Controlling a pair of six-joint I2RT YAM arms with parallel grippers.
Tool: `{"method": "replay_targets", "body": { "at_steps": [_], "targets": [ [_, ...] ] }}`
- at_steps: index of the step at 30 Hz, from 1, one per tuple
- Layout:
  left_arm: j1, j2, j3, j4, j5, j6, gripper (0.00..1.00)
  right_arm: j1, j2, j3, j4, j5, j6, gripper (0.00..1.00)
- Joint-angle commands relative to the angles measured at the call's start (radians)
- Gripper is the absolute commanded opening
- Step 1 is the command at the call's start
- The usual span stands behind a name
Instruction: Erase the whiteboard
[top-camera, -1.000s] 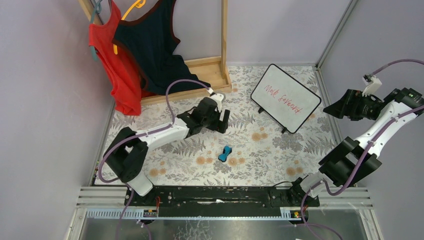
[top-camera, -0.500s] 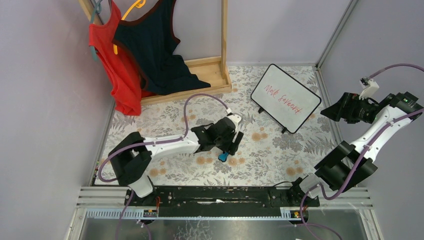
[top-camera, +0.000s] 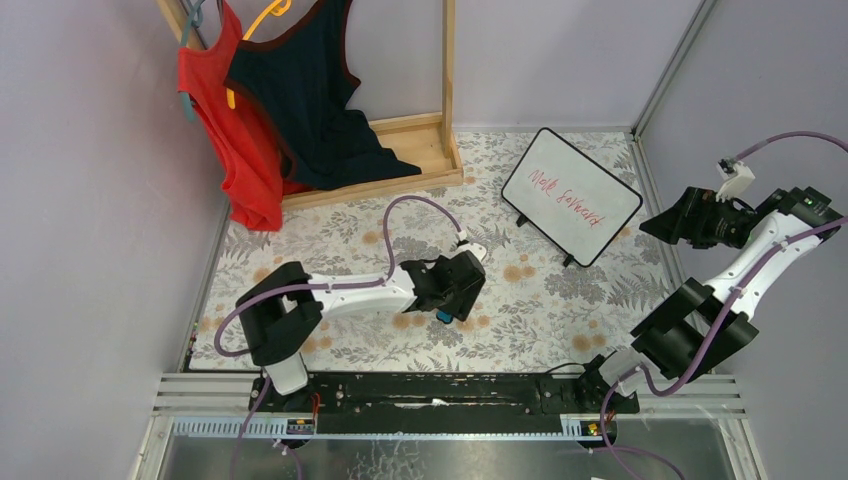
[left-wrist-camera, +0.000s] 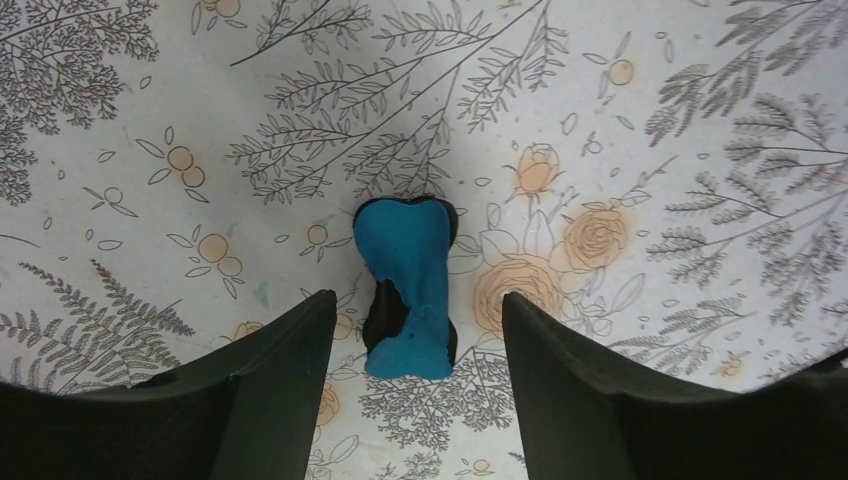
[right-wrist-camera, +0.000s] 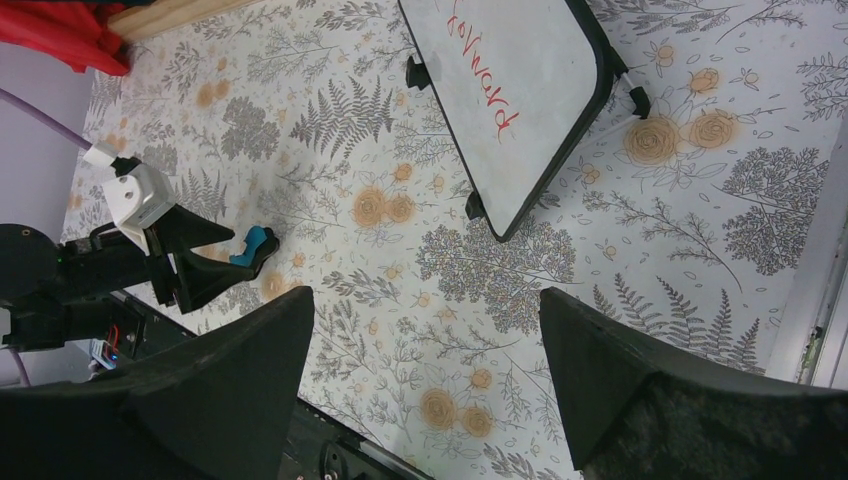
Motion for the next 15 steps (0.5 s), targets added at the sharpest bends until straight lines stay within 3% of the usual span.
{"method": "replay_targets", "body": {
  "at_steps": [1, 15],
  "targets": [
    [-0.002, 0.027, 0.045, -0.052, -0.057, -0.026, 0.59, 0.0, -0.016, -0.007, -0.007, -0.038, -0.025, 0.9],
    [-0.001, 0.076, 0.046, -0.057, -0.058, -0.035, 0.53, -0.001, -0.028, -0.027, 0.006, -0.041, -0.021, 0.9]
  ]
}}
